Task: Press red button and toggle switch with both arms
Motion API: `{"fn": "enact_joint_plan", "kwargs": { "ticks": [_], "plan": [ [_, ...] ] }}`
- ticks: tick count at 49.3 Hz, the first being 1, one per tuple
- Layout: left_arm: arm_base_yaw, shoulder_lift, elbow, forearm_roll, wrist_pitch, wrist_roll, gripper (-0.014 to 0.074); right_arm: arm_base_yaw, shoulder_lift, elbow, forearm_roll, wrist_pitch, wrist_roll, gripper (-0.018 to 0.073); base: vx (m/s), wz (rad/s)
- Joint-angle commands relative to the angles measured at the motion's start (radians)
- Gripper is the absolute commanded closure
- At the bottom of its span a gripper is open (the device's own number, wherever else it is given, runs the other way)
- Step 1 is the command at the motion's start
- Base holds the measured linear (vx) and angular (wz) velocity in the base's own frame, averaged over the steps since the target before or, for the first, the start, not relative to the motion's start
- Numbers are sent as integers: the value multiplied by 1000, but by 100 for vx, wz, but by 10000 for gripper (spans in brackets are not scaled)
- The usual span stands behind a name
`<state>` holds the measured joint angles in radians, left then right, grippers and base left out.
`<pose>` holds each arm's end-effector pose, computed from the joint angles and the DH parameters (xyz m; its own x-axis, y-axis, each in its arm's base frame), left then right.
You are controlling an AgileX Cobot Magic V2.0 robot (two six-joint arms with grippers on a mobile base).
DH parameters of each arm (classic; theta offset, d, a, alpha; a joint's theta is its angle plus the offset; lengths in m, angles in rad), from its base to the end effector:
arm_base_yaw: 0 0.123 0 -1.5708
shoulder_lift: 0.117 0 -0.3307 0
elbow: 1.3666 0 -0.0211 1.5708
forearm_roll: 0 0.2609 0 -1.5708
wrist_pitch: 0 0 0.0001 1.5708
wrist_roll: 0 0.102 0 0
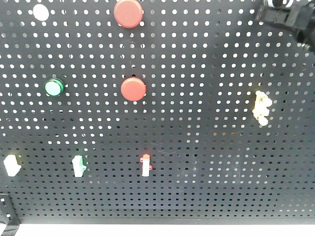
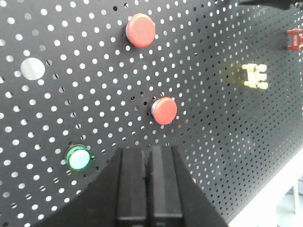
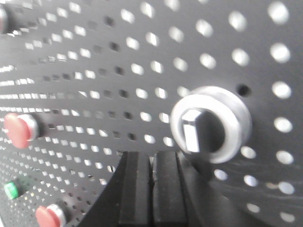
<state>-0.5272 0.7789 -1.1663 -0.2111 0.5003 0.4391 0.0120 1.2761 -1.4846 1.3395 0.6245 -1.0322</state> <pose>0.0962 -0.0679 0.5174 0.1335 0.2107 -0.9684 0.5722 0.7814 0.2489 0.2673 0.0613 0.5557 -0.0181 0.2080 -0.9780 -0.5886 0.7884 0.1786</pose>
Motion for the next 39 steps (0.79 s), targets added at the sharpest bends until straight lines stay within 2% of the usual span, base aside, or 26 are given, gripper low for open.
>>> {"fn": "enact_joint_plan", "kwargs": {
  "ticks": [1, 9, 24, 39],
  "plan": [
    [-2, -3, -22, -10, -81, -14, 595, -4, -22, -32, 51, -75, -16, 562, 0, 0],
    [-2, -3, -22, -10, -80, -13, 595, -4, -22, -32, 19, -118, -16, 562, 0, 0],
    [-2, -3, -22, -9, -79, -13, 595, -4, -22, -32, -128, -184, 0, 562, 0, 0],
    [-2, -3, -22, 11, -79, -13, 595, -4, -25, -32, -129, -216, 0, 562, 0, 0]
  ]
}}
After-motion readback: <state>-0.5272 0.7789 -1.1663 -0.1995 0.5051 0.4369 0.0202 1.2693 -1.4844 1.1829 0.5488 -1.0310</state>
